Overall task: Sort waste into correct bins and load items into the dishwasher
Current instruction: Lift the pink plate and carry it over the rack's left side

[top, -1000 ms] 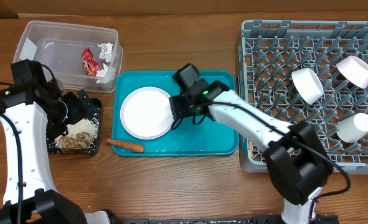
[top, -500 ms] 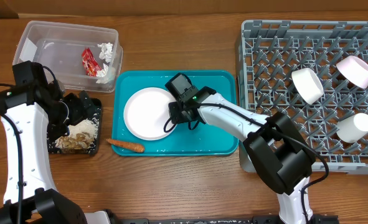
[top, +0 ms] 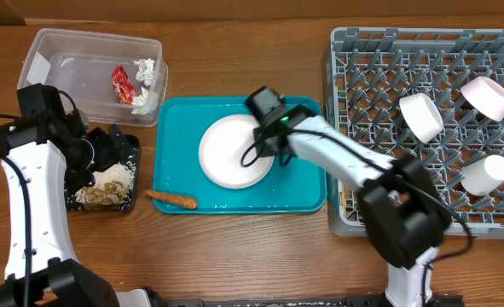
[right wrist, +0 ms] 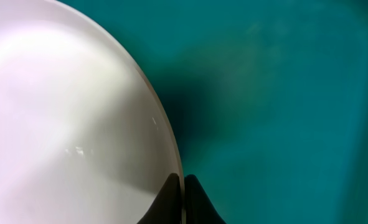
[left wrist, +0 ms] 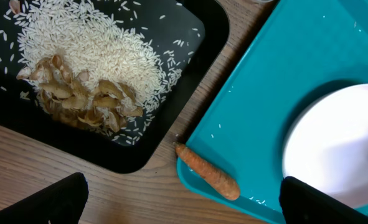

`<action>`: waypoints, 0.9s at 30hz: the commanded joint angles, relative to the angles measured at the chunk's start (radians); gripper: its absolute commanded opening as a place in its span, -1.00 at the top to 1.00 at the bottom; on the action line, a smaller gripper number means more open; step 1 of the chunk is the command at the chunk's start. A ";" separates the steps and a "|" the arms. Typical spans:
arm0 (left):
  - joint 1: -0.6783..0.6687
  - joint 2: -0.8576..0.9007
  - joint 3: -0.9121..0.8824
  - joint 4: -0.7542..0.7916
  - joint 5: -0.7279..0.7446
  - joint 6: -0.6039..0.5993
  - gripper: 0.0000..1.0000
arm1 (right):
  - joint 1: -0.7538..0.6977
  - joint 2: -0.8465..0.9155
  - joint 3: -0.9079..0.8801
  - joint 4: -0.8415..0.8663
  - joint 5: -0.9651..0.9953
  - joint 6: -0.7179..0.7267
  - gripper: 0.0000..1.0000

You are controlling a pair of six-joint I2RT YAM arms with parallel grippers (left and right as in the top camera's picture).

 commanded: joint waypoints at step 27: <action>0.000 -0.002 -0.005 0.008 0.013 -0.013 -1.00 | -0.304 -0.410 -0.098 -0.002 1.092 -0.214 0.92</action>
